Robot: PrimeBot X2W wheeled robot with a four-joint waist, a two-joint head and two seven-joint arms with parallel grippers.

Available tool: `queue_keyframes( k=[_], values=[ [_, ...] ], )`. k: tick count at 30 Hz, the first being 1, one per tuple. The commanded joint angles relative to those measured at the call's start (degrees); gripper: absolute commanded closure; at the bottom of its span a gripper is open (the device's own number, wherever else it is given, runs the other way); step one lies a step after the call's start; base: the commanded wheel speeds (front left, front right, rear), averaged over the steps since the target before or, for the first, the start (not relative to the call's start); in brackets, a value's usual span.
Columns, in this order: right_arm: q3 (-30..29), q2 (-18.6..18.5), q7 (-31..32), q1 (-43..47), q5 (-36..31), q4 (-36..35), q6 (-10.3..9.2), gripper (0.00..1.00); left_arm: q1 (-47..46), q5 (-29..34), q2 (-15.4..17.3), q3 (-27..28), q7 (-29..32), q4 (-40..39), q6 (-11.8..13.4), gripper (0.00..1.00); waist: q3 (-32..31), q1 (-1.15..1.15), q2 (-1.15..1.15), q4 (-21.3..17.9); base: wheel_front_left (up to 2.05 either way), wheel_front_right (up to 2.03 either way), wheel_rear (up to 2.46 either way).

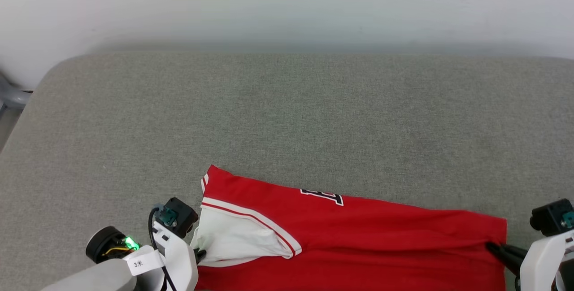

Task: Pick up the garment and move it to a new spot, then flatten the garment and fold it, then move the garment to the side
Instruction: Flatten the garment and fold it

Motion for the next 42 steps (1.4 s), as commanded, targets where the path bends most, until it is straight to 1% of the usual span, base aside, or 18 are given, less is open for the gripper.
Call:
queue_keyframes(
  k=[1,7,10,11,12,14,17,19,20,23,26,29,33,37,42],
  values=[
    [-0.2,0.5,0.2,1.1,-0.1,-0.3,-0.05,1.00,0.9,-0.3,-0.3,0.0,-0.3,0.5,0.0,1.00,0.2,0.00,0.00,-0.1,0.00,0.00,0.00],
    [-1.4,1.7,1.1,3.8,-1.1,-0.1,-0.05,1.00,2.2,-0.8,-1.4,0.2,-1.5,2.9,-0.2,1.00,1.2,0.00,0.00,-0.4,0.00,0.00,0.00],
    [-1.4,2.5,1.1,4.1,-1.9,0.2,-0.05,1.00,2.7,-1.7,-1.6,1.3,-3.0,3.8,0.7,1.00,1.2,0.00,0.00,-0.7,0.00,0.00,0.00],
    [-1.6,2.7,1.0,4.2,-2.0,0.4,-0.05,0.55,3.0,-1.5,-1.7,1.4,-3.7,3.9,1.1,0.80,1.1,0.00,0.00,-0.7,0.00,0.00,0.00],
    [-1.8,3.1,0.8,4.3,-2.1,0.5,-0.05,0.00,3.3,-1.3,-1.7,1.6,-4.4,4.1,1.6,0.00,0.9,0.00,0.00,-0.8,0.00,0.00,0.00],
    [-1.7,3.0,0.9,4.3,-2.5,-0.1,-0.05,0.00,4.0,-1.2,-1.9,2.1,-6.3,4.0,2.5,0.00,0.3,0.00,0.00,-0.9,0.00,0.00,0.00],
    [-2.4,2.5,0.2,4.4,-3.0,-1.5,-0.05,0.00,5.3,-1.0,-1.6,3.6,-10.5,3.0,4.6,0.00,-1.0,0.00,0.00,-1.0,0.00,0.00,0.00],
    [-3.3,2.2,0.0,4.4,-3.1,-2.6,-0.05,0.00,6.2,-0.4,-1.1,4.5,-13.3,2.4,6.7,0.00,-1.7,0.00,0.00,-1.1,0.00,0.00,0.00],
    [-4.7,1.9,-0.3,4.4,-3.0,-3.5,-0.05,0.00,7.0,0.4,-1.0,5.5,-16.3,1.6,8.8,0.00,-2.2,0.00,0.00,-1.0,0.00,0.00,0.00],
    [-7.0,1.2,0.3,4.3,-2.3,-4.6,-0.05,0.00,8.1,1.4,-1.0,7.1,-20.5,1.2,12.1,0.00,-2.9,0.00,0.00,-0.8,0.00,0.00,0.00],
    [-9.1,0.2,1.6,4.0,-2.2,-4.7,-0.05,0.00,8.8,2.5,-1.5,8.8,-25.0,1.1,15.5,0.00,-3.2,0.00,0.00,-0.4,0.00,0.00,0.00],
    [-11.4,-0.1,4.3,4.2,0.2,-3.8,-0.05,0.00,9.9,3.1,-2.1,10.5,-28.3,1.2,18.5,0.00,-3.5,0.00,0.00,-0.1,0.00,0.00,0.00],
    [-13.8,-0.8,9.8,4.6,4.5,-2.4,-0.05,0.00,11.4,5.2,-3.4,13.1,-30.5,1.4,21.8,0.00,-3.4,0.00,0.00,0.5,0.00,0.00,0.00],
    [-14.7,-0.7,14.2,4.9,7.4,-0.7,-0.04,0.00,13.1,9.0,-4.9,17.9,-31.1,0.8,24.7,0.00,-3.0,0.00,0.00,1.4,0.00,0.00,0.00],
    [-15.6,1.0,17.0,5.0,9.3,2.1,-0.05,0.00,17.4,16.3,-8.0,25.5,-31.2,-1.0,26.2,0.00,-2.2,0.00,0.00,2.7,0.00,0.00,0.00]
  ],
)
